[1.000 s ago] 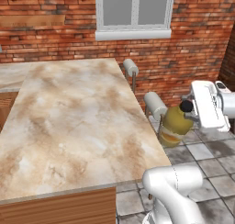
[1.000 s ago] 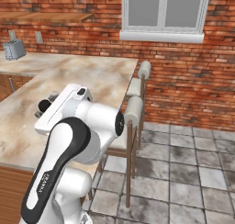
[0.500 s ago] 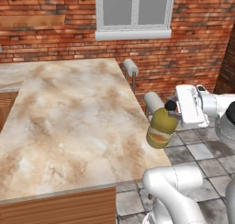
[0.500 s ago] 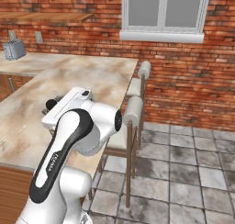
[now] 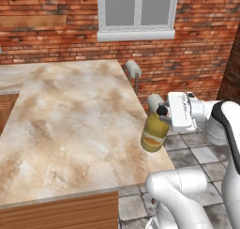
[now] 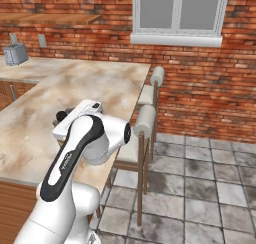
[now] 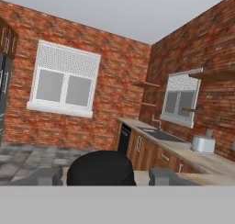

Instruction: Move the drinks to the dining counter.

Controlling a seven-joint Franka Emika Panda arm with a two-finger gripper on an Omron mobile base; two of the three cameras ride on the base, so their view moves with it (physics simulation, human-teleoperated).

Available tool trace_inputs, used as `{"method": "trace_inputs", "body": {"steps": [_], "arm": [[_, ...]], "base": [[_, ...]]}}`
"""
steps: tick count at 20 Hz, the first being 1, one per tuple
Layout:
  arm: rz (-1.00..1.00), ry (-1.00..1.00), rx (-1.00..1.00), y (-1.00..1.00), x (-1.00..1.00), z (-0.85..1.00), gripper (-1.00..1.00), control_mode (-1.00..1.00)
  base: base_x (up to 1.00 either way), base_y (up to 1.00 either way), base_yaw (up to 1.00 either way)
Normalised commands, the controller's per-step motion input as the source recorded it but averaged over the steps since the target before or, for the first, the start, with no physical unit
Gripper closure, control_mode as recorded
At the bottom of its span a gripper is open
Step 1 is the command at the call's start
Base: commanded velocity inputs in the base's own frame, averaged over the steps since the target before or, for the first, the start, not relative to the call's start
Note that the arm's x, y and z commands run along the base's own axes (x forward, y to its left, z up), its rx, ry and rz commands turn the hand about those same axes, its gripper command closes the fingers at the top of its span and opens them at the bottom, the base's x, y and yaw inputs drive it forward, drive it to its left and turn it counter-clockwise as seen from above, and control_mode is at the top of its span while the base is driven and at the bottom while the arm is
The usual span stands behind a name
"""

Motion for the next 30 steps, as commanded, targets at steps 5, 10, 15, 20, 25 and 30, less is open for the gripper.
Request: {"method": "trace_inputs", "body": {"steps": [5,10,15,20,25,30], "arm": [[0.00,0.00,0.00,0.04,0.35,-0.24,1.00,-1.00],[0.00,0.00,0.00,0.01,0.28,-0.18,1.00,-1.00],[0.00,0.00,0.00,0.00,0.28,-0.24,1.00,-1.00],[0.00,0.00,0.00,0.00,0.31,-0.29,1.00,-1.00],[0.00,0.00,0.00,0.00,0.39,-0.23,1.00,-1.00],[0.00,0.00,0.00,0.00,0.43,-0.23,1.00,-1.00]], "base": [[0.00,0.00,0.00],[0.00,0.00,0.00],[0.00,0.00,0.00],[0.00,0.00,0.00],[0.00,0.00,0.00],[0.00,0.00,0.00]]}}
